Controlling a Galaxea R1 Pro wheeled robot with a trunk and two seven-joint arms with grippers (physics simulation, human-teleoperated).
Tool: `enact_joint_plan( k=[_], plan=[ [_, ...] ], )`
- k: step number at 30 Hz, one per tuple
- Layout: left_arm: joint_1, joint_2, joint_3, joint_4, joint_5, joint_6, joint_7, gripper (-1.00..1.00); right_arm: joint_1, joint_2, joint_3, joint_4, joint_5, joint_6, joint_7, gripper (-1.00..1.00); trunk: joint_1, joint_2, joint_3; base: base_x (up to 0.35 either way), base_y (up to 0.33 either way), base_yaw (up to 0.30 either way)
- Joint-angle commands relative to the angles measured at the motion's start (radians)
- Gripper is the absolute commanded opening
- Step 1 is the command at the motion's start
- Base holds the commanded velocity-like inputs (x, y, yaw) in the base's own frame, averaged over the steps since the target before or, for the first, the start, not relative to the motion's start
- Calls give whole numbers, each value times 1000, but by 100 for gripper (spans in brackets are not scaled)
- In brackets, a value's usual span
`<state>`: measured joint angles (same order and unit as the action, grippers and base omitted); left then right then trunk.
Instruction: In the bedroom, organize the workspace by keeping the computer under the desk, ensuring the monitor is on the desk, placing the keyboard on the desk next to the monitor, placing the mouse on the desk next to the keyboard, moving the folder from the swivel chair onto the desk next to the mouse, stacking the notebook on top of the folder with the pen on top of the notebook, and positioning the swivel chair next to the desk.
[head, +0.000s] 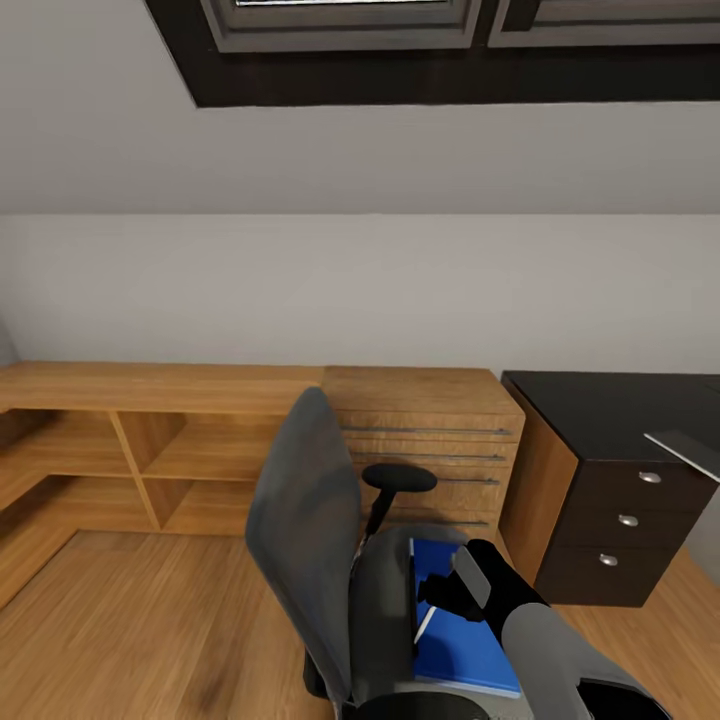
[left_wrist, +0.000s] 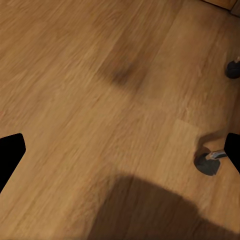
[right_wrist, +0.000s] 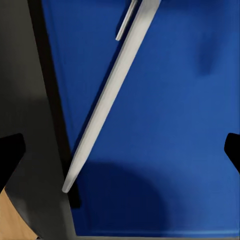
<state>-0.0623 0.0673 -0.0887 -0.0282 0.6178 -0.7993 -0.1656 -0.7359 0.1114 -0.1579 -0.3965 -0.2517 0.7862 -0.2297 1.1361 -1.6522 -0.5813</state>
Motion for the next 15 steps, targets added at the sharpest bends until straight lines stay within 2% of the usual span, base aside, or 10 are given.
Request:
enact_joint_plan(
  k=[1,3,15],
  plan=[
    [-1,0,-8,1,11,-3,-5,100,0,1,-3,-2,-11,2,-9,100,4,-8,-4,0,0,0],
    [-1,0,-8,1,11,-3,-5,100,0,1,-3,-3,-11,2,-9,100,12,-22,-11,0,0,0],
    [0,0,-8,1,11,-3,-3,100,0,2,1,-31,-11,2,-8,100,12,-22,-11,0,0,0]
  ],
)
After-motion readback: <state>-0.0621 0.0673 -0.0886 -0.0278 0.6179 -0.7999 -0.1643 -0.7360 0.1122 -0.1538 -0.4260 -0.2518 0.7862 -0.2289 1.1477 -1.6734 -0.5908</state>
